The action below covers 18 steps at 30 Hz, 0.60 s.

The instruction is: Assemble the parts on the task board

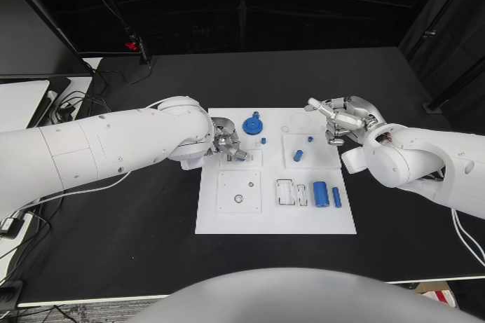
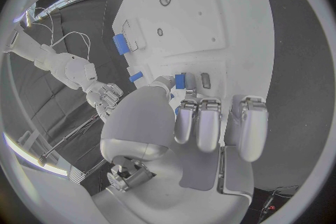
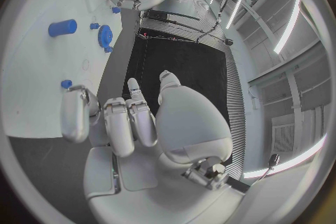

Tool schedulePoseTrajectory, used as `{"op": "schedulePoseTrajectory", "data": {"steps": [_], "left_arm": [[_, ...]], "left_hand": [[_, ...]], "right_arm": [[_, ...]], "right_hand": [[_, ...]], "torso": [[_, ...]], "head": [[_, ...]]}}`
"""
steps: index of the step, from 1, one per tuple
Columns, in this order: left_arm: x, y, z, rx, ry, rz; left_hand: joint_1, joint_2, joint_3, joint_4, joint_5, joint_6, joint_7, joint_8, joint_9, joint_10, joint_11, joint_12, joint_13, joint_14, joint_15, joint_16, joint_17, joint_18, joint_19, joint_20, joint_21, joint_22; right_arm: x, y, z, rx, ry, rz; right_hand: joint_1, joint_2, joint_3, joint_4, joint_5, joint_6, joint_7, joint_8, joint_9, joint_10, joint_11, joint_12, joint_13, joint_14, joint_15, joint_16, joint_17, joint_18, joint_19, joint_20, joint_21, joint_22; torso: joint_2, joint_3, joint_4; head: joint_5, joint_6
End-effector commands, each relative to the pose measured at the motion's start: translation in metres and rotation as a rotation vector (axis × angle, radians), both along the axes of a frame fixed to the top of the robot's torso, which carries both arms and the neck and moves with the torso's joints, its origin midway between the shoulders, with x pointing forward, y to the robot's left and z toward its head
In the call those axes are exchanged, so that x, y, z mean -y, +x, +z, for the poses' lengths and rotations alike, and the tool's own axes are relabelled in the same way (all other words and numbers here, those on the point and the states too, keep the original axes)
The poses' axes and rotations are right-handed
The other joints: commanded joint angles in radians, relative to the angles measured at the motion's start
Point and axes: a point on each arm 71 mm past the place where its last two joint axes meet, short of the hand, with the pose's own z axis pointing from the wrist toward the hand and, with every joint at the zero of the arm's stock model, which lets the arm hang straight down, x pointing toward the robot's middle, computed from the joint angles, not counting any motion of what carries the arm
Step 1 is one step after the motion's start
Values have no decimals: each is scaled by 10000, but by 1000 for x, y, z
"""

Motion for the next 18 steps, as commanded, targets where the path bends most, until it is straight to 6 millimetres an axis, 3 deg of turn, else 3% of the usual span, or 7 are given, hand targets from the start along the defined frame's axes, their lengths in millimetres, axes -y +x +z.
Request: {"op": "schedulePoseTrajectory", "data": {"steps": [1,3,11,18], "left_arm": [[-1,-1,-2,-126,60,-98],[-1,-1,-2,-101,45,-71],[-1,1,-1,86,-136,33],[0,1,0,194,-254,72]], "left_hand": [[-412,7,-147,5,22,64,22,-104,-57,1026,-49,7,2631,1065,-51,8,2634,-66,1027,-75,31,2634],[-922,51,-288,7,-36,74,47,-152,-79,1026,-24,7,2631,1065,-30,8,2634,-66,1027,-64,31,2634],[-2041,148,-712,-2,-1306,111,84,-193,-67,1026,31,7,2631,1065,4,8,2634,-66,1027,-17,31,2634],[-2119,232,-771,-6,-1437,157,18,198,259,1026,-23,7,2631,1065,-30,8,2634,-66,1027,-29,31,2634]], "right_arm": [[-1,0,1,15,62,97],[-1,0,1,14,60,94],[-2,0,1,4,60,98],[-1,0,0,-6,56,96]], "right_hand": [[70,19,-65,-1,44,-71,144,44,12,1041,94,25,2632,1074,75,25,2634,93,-42,-7,-40,1787],[70,19,-65,-1,44,-71,144,44,12,1041,94,25,2632,1074,75,25,2634,93,-42,-7,-40,1787],[70,19,-65,-1,44,-71,144,44,12,1041,94,25,2632,1074,75,25,2634,93,-42,-7,-40,1787],[70,19,-65,-1,44,-71,144,44,12,1041,94,25,2632,1074,75,25,2634,93,-42,-7,-40,1787]], "torso": [[-1,0,0],[1,2,2],[-2,2,3],[1,-2,4]], "head": [[9,5],[14,8],[22,14],[24,9]]}}
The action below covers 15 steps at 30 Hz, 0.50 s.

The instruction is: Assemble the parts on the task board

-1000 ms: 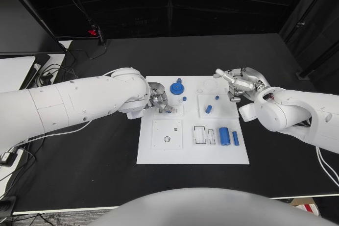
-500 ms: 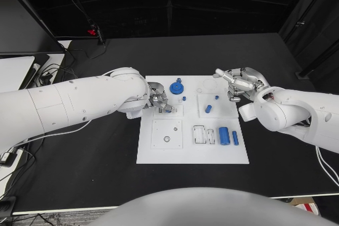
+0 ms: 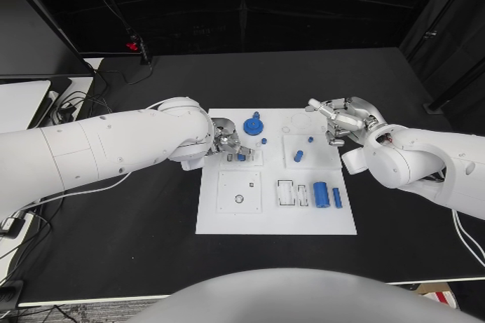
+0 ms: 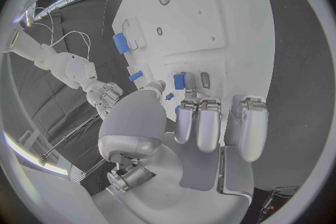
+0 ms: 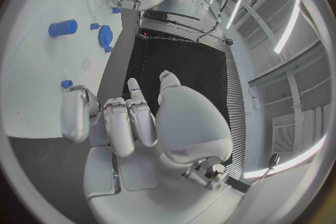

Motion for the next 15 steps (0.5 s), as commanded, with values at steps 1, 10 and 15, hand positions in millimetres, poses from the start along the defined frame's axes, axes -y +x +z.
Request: {"op": "schedulePoseTrajectory", "data": {"steps": [1,10,15], "left_arm": [[1,1,1,150,-182,31],[2,2,4,500,-568,135],[3,2,5,613,-697,152]], "left_hand": [[-93,42,-77,12,-71,42,-63,202,186,1027,-32,7,2631,1065,-37,9,2634,-67,1027,-33,31,2634],[-75,111,-81,4,-59,-33,-118,548,513,1027,-79,7,2631,1065,-77,9,2634,-67,1027,-64,31,2634],[-64,128,-73,5,-54,-56,-124,588,556,1027,-86,7,2631,1065,-83,9,2634,-67,1027,-69,31,2634]], "right_arm": [[-1,0,1,10,59,96],[-1,0,0,-2,57,101],[-2,0,0,-10,58,107]], "right_hand": [[70,19,-65,-1,44,-71,144,44,14,1041,94,25,2632,1075,75,25,2634,93,-42,-7,-40,1787],[70,19,-65,-1,44,-71,144,44,14,1041,94,25,2632,1075,75,25,2634,93,-42,-7,-40,1787],[83,26,-74,-1,58,-85,145,68,15,1041,95,25,2632,1075,76,25,2634,98,-58,-6,-57,1781]], "torso": [[-3,-6,1],[1,2,5],[1,-5,5]], "head": [[0,-9],[4,-6],[3,-7]]}}
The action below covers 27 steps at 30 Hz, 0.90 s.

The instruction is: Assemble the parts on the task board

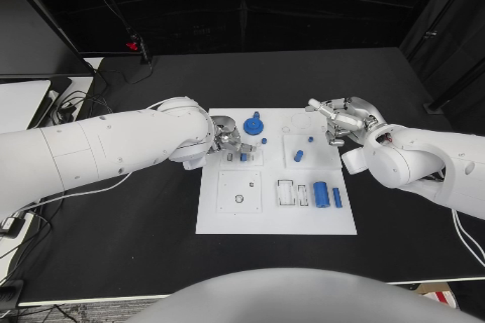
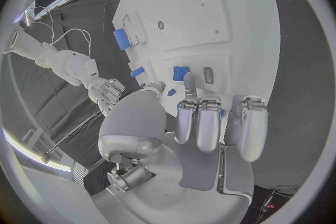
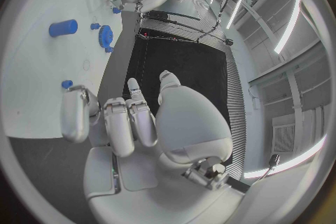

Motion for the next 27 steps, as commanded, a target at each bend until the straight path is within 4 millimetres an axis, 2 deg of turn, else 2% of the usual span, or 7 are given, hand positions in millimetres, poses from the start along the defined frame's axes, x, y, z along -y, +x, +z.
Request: {"op": "schedulePoseTrajectory", "data": {"steps": [1,22,27], "left_arm": [[2,1,3,265,-323,13],[-4,0,0,-8,86,149],[-3,0,1,119,-106,125]], "left_hand": [[-14,85,-53,-15,-11,-59,-51,38,19,1063,-52,7,2630,1065,-85,8,2634,-67,1027,-70,32,2634],[222,64,7,-30,-22,-318,-49,138,193,1063,-58,7,2630,1065,-100,8,2634,-67,1027,-92,32,2634],[384,5,18,-27,-147,-453,-32,202,288,1063,-46,7,2630,1065,-95,8,2634,-67,1027,-96,32,2634]], "right_arm": [[-2,0,0,8,64,109],[-1,0,-1,-28,62,113],[-2,-1,-1,-35,63,116]], "right_hand": [[83,26,-73,-1,58,-85,145,68,16,1041,95,25,2632,1074,76,25,2635,98,-58,-6,-57,1781],[83,26,-73,-1,58,-85,145,68,16,1041,95,25,2632,1074,76,25,2635,98,-58,-6,-57,1781],[83,26,-73,-1,58,-85,145,68,16,1041,95,25,2632,1074,76,25,2635,98,-58,-6,-57,1781]], "torso": [[0,-2,-1],[1,1,1],[0,3,0]], "head": [[-2,-9],[3,-16],[11,-9]]}}
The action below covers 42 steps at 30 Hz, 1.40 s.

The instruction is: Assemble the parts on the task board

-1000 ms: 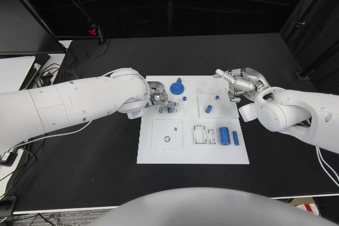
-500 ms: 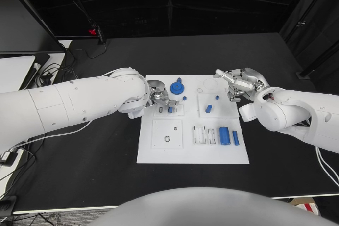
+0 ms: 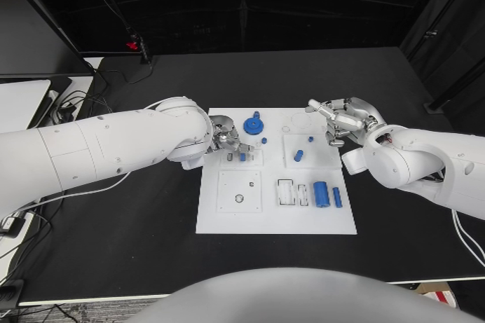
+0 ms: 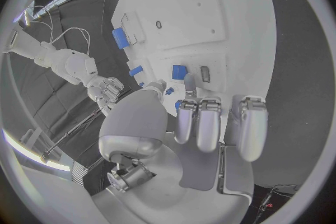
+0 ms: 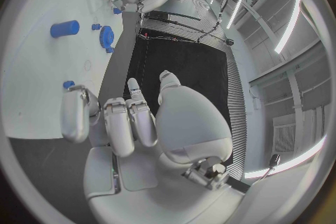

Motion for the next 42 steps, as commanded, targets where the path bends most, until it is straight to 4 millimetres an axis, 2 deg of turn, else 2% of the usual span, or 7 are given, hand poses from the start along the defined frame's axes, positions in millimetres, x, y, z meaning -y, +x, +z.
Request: {"op": "schedulePoseTrajectory", "data": {"steps": [1,9,17,18,24,32,42], "left_arm": [[1,0,2,156,-221,-26],[-3,-1,2,91,-393,-290],[-9,-3,2,18,-587,-541],[-10,-3,2,14,-605,-557],[-13,-3,3,53,-641,-501],[-11,0,3,133,-598,-372],[-12,4,2,237,-471,-62]], "left_hand": [[103,-21,13,-25,-109,-122,27,39,40,1063,-39,7,2631,1029,-56,8,2634,-66,1063,-59,32,2634],[182,3,-85,-21,-769,-380,174,-344,-278,1063,90,7,2631,1029,47,8,2634,-66,1063,4,32,2634],[796,-23,-313,-39,-2351,-152,188,-432,-556,1063,111,7,2631,1029,80,8,2634,-66,1063,58,32,2634],[1061,-24,-345,-25,-2684,-127,188,-438,-597,1063,102,7,2631,1029,74,8,2634,-66,1063,57,32,2634],[2103,145,-326,-73,-3529,24,115,-410,-707,1063,52,7,2631,1029,30,8,2634,-66,1063,34,32,2634],[2470,222,-392,-34,-3775,119,90,-395,-762,1063,24,7,2631,1029,7,8,2634,-66,1063,9,32,2634],[2949,593,-372,-43,-3796,236,7,-406,-852,1063,-49,7,2631,1029,-48,8,2634,-66,1063,-33,32,2634]], "right_arm": [[-2,0,1,15,67,108],[-2,0,0,8,67,112],[-2,0,0,5,66,110],[-2,0,0,4,66,111],[-2,0,0,-3,63,108],[-3,0,0,-15,70,129],[-3,0,-1,-41,71,140]], "right_hand": [[83,26,-74,-1,58,-85,145,68,17,1041,95,25,2632,1075,76,25,2635,98,-58,-6,-57,1781],[83,26,-74,-1,58,-85,145,68,17,1041,95,25,2632,1075,76,25,2635,98,-58,-6,-57,1781],[83,26,-74,-1,58,-85,145,68,17,1041,95,25,2632,1075,76,25,2635,98,-58,-6,-57,1781],[83,26,-74,-1,58,-85,145,68,17,1041,95,25,2632,1075,76,25,2635,98,-58,-6,-57,1781],[101,39,-81,-1,72,-101,145,96,18,1041,96,25,2632,1075,77,25,2635,98,-56,-5,-56,1781],[101,39,-81,-1,72,-101,145,96,18,1041,96,25,2632,1075,77,25,2635,98,-56,-5,-56,1781],[101,39,-81,-1,72,-101,145,96,18,1041,96,25,2632,1075,77,25,2635,98,-56,-5,-56,1781]], "torso": [[0,3,1],[-4,0,-7],[1,1,3],[3,0,0],[0,-1,9],[3,-9,-9],[1,-3,-3]], "head": [[15,7],[-2,9],[-10,19],[-11,19],[-9,14],[9,18],[13,14]]}}
